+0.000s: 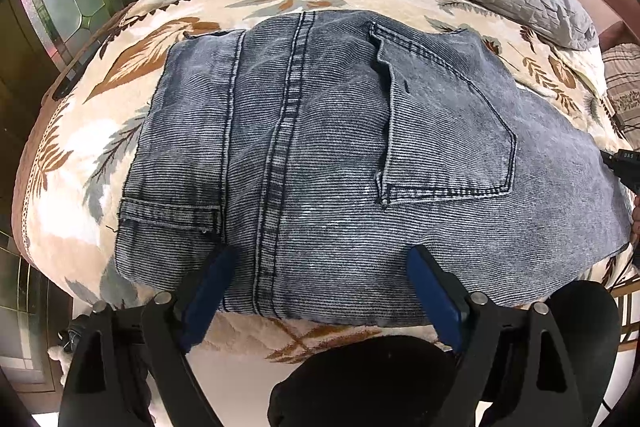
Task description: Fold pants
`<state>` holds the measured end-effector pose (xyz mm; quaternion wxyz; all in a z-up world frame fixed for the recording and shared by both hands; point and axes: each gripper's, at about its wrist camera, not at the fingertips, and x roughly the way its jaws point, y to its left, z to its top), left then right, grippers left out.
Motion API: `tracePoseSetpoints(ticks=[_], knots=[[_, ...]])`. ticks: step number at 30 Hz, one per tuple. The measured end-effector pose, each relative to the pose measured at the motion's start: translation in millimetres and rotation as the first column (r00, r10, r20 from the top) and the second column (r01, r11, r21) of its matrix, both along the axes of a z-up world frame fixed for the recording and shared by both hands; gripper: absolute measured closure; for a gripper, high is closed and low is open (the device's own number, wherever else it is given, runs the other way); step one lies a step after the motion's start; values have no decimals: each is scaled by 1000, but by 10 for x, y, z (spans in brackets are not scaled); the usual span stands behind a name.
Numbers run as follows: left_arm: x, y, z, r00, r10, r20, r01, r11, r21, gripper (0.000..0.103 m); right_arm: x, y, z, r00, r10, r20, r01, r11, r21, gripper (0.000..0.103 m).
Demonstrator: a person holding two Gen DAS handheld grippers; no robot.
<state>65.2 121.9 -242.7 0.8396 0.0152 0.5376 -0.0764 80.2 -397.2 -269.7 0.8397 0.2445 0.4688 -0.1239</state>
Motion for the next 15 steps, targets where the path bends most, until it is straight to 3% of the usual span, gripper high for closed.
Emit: tracePoseSetpoints(ticks=[5,10,15], knots=[[-18,-21,9,1000,6,-2,-6,1000,-11,12,-37,1,3,1000,15,11,-15,1000,-12,98],[-36,0,59,1000,9,-12,-9,1000,-15,12,-106,66,140,998,-7,-54,7,1000,-8,98],[-34,27,326,998,60,21,-60,998,-30,12,-225,427,389,998,63,-24,-65,995,-73,98]])
